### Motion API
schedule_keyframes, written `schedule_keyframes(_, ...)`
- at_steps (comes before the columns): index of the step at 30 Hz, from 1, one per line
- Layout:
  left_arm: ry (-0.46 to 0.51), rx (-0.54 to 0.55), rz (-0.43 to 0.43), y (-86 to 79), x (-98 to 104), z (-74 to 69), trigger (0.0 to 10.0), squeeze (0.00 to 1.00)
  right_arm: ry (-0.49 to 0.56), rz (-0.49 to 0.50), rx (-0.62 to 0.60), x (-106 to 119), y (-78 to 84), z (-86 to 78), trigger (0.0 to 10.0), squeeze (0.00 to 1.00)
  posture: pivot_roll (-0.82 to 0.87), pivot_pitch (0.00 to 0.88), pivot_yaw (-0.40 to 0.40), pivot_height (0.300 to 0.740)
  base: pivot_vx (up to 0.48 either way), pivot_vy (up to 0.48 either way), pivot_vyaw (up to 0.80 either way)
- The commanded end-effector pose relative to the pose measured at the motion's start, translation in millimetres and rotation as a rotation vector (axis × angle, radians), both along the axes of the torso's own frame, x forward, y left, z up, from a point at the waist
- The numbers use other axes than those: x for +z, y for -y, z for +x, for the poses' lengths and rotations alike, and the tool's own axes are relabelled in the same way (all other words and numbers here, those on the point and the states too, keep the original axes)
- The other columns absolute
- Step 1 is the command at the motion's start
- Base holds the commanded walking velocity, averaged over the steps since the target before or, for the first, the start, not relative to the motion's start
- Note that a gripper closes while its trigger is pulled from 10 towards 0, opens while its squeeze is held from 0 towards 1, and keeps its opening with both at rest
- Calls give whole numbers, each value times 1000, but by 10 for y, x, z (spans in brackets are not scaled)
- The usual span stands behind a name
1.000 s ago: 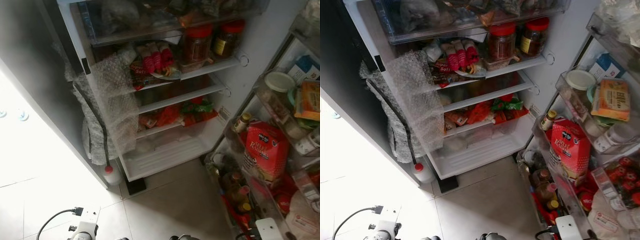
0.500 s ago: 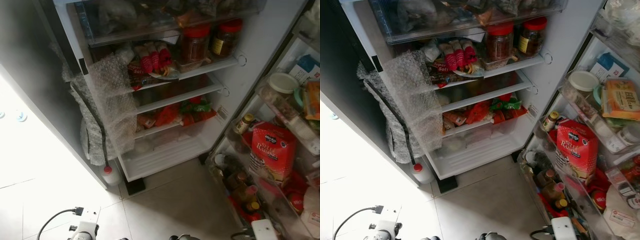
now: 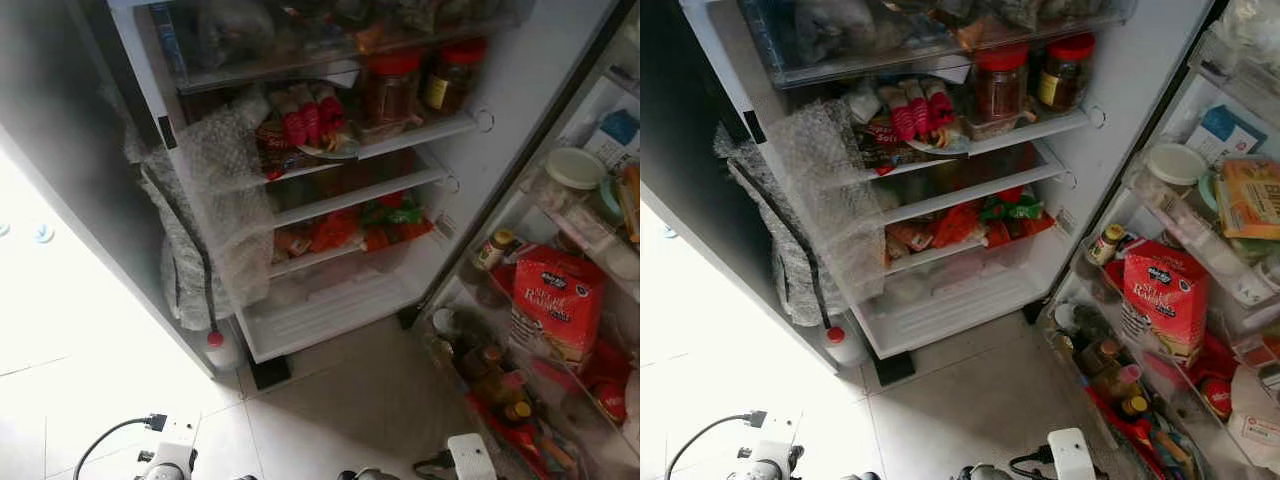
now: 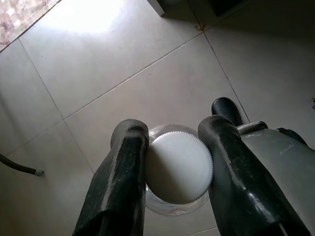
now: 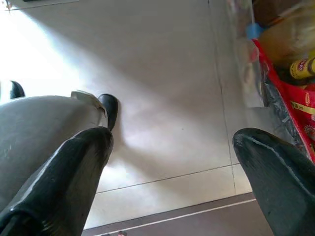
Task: Restocking fridge
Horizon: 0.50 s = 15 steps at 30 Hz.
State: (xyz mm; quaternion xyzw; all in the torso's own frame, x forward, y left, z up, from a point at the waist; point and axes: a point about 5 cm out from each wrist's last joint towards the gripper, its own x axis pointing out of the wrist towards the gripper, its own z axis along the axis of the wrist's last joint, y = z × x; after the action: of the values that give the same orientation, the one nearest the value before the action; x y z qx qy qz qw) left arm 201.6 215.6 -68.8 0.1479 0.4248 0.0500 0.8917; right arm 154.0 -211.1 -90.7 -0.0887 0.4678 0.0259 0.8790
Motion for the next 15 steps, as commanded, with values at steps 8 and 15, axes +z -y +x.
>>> schedule_keyframes(8,-25,3,1,-21,-43,-85,10000,0,-8,38,-15,-23,-24,-56,10000,0,-131,179,-30,740,0,-348,312)
schedule_keyframes(15,-23,5,3,-22,-42,-85,10000,0,1,53,-27,-18,-54,-32,10000,0,-128,177,-29,740,0,-356,0)
